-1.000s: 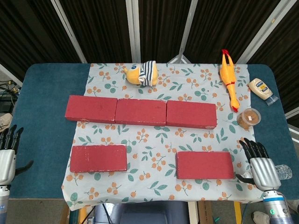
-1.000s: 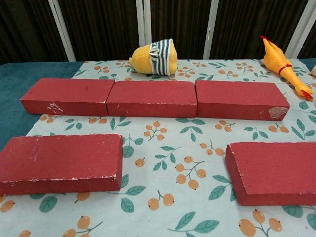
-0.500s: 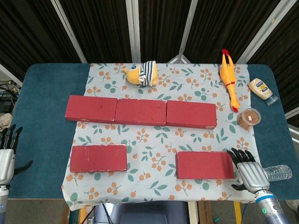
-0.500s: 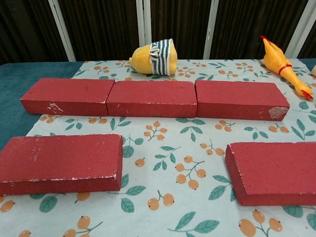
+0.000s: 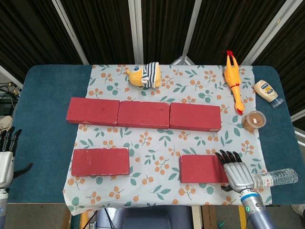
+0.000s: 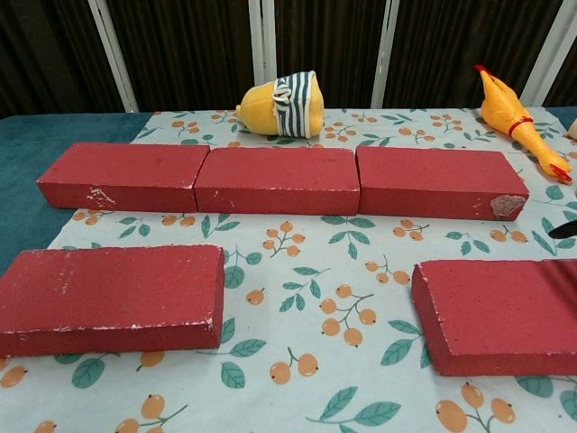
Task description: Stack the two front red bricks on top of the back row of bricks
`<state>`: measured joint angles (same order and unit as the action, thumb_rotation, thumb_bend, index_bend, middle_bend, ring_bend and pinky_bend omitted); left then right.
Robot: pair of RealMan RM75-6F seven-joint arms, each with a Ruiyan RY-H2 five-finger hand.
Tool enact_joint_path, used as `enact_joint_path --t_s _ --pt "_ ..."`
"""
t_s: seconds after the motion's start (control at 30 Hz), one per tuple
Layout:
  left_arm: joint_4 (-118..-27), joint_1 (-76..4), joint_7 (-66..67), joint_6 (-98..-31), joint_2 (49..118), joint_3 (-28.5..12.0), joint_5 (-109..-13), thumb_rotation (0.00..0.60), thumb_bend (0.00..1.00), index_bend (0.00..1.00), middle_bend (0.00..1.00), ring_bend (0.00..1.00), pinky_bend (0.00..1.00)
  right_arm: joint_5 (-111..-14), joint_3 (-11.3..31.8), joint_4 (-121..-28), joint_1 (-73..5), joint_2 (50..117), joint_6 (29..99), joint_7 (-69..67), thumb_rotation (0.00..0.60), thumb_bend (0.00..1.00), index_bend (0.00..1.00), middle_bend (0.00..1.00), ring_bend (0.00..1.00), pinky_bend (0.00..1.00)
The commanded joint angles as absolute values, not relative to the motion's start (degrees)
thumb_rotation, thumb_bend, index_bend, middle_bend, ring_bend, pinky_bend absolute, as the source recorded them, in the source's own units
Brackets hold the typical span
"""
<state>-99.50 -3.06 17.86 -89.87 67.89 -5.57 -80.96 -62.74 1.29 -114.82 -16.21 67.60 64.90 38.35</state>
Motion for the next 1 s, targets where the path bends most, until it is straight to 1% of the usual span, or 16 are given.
enact_joint_path --t_s 0.03,0.33,0.83,1.0 --pt "-99.5 -3.1 17.7 -89.9 67.8 -5.6 -80.9 0.600 0.00 0.04 0.01 0.00 0.08 -60.0 1.9 -115.9 -17.5 70.3 66.6 42.0 0.600 0.11 0.00 0.00 0.00 0.00" --pt "-99.4 -3.0 17.2 -90.0 67.7 -5.8 -80.5 0.600 0.00 0.04 0.01 0.00 0.08 -54.9 2.3 -116.2 -19.5 73.9 68.8 47.3 0.600 0.11 0.00 0.00 0.00 0.00" --pt "-99.5 -3.1 17.9 -89.8 67.9 -5.9 -80.0 0.600 0.00 0.04 0.01 0.00 0.08 -49.3 2.5 -114.6 -23.1 76.5 69.0 51.1 0.600 0.11 0.00 0.00 0.00 0.00" --pt "-99.5 -3.1 18.0 -89.7 67.9 -6.0 -79.7 0.600 0.00 0.04 0.01 0.00 0.08 -47.4 2.5 -114.1 -24.3 77.4 69.0 52.3 0.600 0.11 0.00 0.04 0.00 0.00"
